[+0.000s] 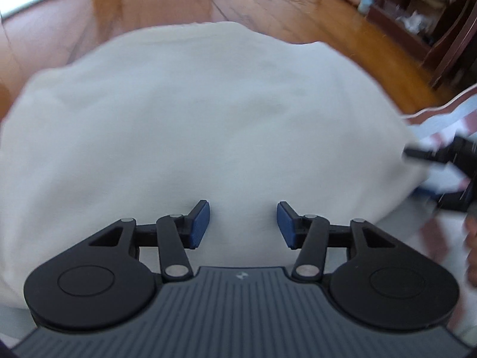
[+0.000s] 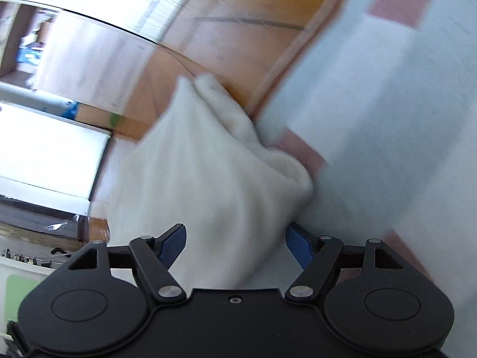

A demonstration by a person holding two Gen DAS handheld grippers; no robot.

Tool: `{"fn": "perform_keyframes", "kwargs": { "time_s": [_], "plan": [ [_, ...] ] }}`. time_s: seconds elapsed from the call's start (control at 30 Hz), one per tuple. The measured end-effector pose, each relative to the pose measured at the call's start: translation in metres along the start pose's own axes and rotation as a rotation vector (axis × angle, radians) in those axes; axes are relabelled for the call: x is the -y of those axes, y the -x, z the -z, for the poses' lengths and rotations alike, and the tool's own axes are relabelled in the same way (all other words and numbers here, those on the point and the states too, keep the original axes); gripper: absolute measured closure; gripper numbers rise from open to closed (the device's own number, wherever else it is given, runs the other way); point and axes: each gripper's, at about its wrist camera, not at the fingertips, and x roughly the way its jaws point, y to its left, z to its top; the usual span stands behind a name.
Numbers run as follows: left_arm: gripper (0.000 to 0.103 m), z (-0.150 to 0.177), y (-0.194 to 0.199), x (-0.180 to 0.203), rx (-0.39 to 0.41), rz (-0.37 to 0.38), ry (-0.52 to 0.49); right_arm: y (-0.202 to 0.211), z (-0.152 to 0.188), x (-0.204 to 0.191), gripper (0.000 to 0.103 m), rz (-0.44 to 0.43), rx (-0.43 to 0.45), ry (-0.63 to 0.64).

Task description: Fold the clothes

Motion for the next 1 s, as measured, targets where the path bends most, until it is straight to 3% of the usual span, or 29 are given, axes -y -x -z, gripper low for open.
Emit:
{"fn": "perform_keyframes", "kwargs": {
  "time_s": [0.07, 0.13, 0.17, 0.2, 0.27, 0.33, 0.4, 0.47, 0.53, 0.63, 0.77, 0.9, 1.0],
  "plan": [
    [0.052, 0.002, 0.005, 0.008, 0.031, -0.110, -0.101, -0.015, 0.002, -0.017, 0.023, 0.036, 0.064, 0.158],
    [0.054, 0.001, 0.009, 0.002, 0.040, -0.101, -0.084, -0.031, 0.005, -0.038, 0.028, 0.101, 0.125, 0.308],
    [0.056, 0.000, 0.011, -0.002, 0.045, -0.091, -0.070, -0.036, 0.006, -0.047, 0.066, 0.125, 0.136, 0.336],
    [0.056, -0.002, 0.014, -0.009, 0.049, -0.043, -0.027, -0.038, 0.005, -0.055, 0.074, 0.121, 0.135, 0.345],
    [0.055, -0.004, 0.022, -0.020, 0.064, 0.036, 0.043, -0.024, 0.007, -0.073, 0.076, 0.081, 0.197, 0.358],
    [0.054, -0.006, 0.022, -0.022, 0.058, 0.080, 0.035, -0.001, 0.010, -0.091, 0.077, 0.037, 0.252, 0.430],
    [0.054, -0.007, 0.009, -0.019, -0.020, 0.136, 0.000, 0.007, 0.011, -0.098, 0.077, 0.038, 0.254, 0.493],
    [0.054, -0.003, -0.005, -0.014, -0.080, 0.134, -0.022, -0.002, 0.013, -0.093, 0.078, 0.098, 0.236, 0.529],
    [0.053, -0.006, -0.007, -0.009, -0.087, 0.116, -0.036, -0.016, 0.016, -0.086, 0.077, 0.187, 0.207, 0.541],
    [0.054, -0.012, -0.004, -0.019, -0.099, 0.149, 0.028, -0.015, 0.024, -0.090, 0.077, 0.210, 0.221, 0.576],
    [0.056, -0.019, 0.018, -0.052, -0.069, 0.167, 0.137, -0.004, 0.022, -0.119, 0.077, 0.211, 0.246, 0.682],
    [0.056, -0.014, 0.042, -0.088, -0.084, 0.076, 0.199, -0.011, 0.032, -0.184, 0.078, 0.293, 0.251, 0.949],
    [0.057, -0.007, 0.069, -0.137, -0.020, 0.091, 0.286, -0.011, 0.048, -0.244, 0.078, 0.159, 0.241, 1.071]
  ]
}}
